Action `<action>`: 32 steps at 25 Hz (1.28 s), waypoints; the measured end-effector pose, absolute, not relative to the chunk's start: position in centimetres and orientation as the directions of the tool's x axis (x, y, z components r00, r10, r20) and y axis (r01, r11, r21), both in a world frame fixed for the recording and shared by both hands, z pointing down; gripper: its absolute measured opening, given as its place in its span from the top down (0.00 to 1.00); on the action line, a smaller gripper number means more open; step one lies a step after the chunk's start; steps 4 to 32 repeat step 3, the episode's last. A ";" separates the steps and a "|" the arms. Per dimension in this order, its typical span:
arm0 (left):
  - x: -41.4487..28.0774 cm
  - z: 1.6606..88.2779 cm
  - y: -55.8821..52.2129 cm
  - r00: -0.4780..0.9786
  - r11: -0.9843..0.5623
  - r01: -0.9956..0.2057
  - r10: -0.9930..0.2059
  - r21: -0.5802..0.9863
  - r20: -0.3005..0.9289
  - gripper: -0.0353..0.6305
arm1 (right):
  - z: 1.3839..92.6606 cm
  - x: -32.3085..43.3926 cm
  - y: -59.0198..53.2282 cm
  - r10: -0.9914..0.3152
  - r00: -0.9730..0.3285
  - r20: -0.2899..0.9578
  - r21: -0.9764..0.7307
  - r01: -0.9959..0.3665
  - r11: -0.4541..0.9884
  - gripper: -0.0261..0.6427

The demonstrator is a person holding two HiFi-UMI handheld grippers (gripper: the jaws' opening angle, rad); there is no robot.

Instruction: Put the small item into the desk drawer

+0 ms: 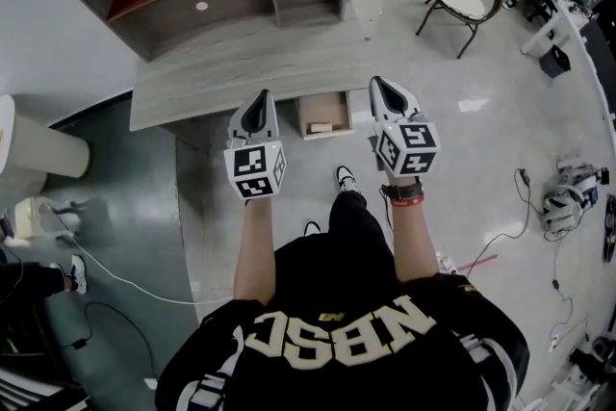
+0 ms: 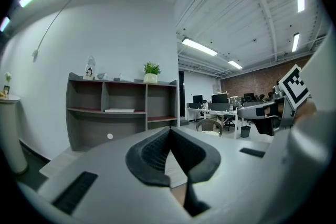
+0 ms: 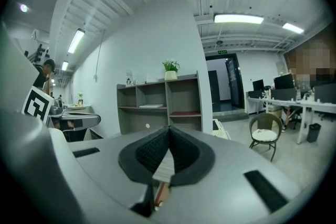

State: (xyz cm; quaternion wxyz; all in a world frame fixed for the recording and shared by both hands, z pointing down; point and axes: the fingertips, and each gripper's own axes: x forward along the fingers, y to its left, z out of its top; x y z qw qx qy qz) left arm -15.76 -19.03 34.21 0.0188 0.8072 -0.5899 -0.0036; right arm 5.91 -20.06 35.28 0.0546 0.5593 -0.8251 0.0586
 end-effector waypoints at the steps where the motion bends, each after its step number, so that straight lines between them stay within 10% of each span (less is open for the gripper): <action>1: -15.7 34.4 -19.4 0.305 -0.304 -0.952 -0.952 0.031 0.020 0.93 | 35.8 5.8 -20.5 -0.914 -0.372 0.164 -0.038 -0.928 0.371 0.95; 32: -15.7 34.9 -20.2 0.308 -0.307 -0.951 -0.951 0.026 0.026 0.93 | 36.8 5.5 -21.4 -0.908 -0.378 0.181 -0.039 -0.925 0.377 0.95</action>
